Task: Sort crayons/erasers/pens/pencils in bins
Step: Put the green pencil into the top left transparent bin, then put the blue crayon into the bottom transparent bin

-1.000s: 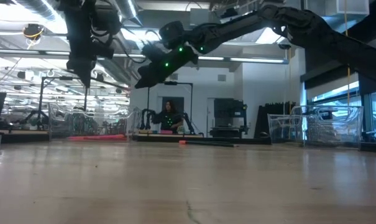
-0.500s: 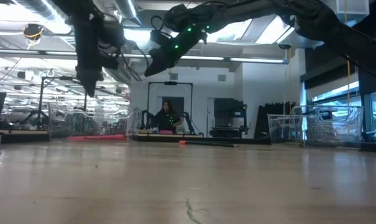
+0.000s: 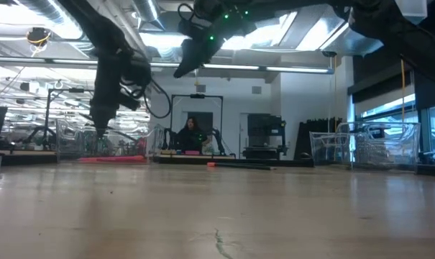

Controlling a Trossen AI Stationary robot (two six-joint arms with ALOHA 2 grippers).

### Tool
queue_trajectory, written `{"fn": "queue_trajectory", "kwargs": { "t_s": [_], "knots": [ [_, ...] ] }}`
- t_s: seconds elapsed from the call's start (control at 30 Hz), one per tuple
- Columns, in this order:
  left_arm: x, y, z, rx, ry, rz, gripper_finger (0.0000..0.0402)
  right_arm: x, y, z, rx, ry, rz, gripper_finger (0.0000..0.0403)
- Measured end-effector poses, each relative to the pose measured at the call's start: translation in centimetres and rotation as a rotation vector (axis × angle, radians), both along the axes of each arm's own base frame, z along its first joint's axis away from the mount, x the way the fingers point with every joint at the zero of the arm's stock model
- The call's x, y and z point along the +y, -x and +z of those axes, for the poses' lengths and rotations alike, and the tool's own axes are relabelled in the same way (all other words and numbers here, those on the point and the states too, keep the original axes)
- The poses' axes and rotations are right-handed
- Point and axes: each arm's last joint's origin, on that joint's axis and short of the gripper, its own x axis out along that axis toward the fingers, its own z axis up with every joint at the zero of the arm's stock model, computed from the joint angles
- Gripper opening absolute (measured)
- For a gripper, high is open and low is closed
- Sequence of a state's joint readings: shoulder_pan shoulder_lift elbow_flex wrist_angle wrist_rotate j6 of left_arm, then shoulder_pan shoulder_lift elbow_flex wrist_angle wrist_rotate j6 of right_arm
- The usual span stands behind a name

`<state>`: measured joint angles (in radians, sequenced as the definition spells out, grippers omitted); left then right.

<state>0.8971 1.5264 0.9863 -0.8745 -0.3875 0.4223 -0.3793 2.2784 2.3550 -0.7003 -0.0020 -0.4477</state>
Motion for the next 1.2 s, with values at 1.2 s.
{"fn": "queue_trajectory", "kwargs": {
  "t_s": [1.2],
  "knots": [
    [-3.7,-0.2,4.6,-0.297,-0.115,0.180,0.0069,-0.6,3.7,1.1,0.185,-0.081,-0.034,0.0142]
  ]
}}
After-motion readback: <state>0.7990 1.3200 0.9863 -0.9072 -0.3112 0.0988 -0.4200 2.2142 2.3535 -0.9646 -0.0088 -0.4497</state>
